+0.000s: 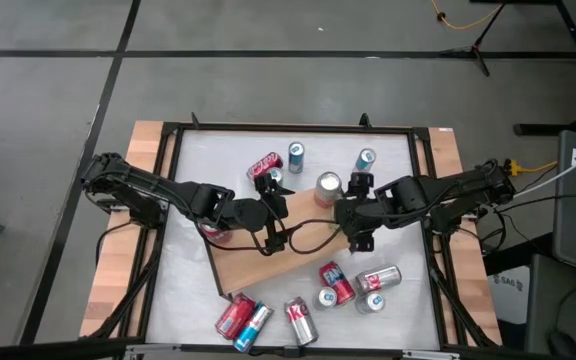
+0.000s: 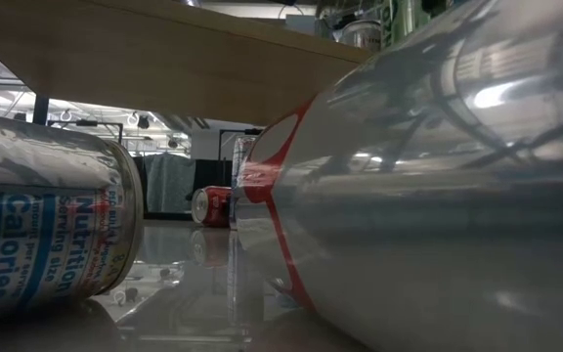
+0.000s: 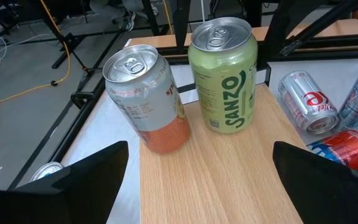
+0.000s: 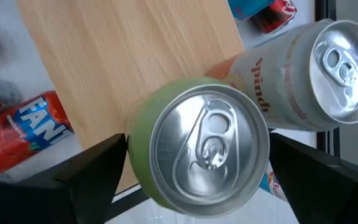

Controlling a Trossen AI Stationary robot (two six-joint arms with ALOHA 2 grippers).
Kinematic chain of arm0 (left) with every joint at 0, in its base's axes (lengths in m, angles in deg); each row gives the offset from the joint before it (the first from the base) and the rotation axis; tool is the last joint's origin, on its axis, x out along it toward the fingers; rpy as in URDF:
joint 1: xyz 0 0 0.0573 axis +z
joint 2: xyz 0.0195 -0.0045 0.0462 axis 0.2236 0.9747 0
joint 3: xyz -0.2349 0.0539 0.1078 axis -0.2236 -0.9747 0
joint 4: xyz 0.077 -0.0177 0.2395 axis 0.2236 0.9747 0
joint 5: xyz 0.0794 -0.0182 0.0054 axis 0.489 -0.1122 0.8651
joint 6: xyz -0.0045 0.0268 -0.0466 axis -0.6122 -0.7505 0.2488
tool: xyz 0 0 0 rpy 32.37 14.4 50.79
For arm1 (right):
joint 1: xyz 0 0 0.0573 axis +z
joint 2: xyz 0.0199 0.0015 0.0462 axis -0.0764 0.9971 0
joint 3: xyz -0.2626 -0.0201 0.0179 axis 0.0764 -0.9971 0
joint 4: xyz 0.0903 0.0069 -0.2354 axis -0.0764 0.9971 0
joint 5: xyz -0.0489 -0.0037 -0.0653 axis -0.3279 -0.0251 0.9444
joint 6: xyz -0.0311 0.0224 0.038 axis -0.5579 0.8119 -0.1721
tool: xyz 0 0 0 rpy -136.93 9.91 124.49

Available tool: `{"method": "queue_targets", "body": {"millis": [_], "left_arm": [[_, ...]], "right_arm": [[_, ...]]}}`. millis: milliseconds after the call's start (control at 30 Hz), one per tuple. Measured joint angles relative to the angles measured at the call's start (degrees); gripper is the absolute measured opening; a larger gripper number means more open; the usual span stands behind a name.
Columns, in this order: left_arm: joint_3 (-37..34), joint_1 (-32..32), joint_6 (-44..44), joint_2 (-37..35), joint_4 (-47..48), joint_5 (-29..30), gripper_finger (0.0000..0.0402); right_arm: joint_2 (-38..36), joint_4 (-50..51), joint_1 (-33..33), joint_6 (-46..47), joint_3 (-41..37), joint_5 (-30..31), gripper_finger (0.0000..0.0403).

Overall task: Place canned beverage on shelf
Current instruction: Put the light green soda can

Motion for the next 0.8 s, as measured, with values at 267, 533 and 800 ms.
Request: {"method": "queue_targets", "body": {"millis": [267, 533, 800], "left_arm": [[0.0, 0.0, -0.02, 0.0, 0.0, 0.0, 0.0395], [0.0, 0.0, -0.02, 0.0, 0.0, 0.0, 0.0395], [0.0, 0.0, -0.04, 0.0, 0.0, 0.0, 0.0395]], "right_arm": [[-0.02, 0.86, -0.02, 0.26, 0.0, 0.01, 0.0376], [-0.04, 4.05, 0.0, 1.14, 1.26, 0.01, 0.0376], [-0.13, 6.22, -0.02, 2.17, 8.02, 0.05, 0.0376]]}}
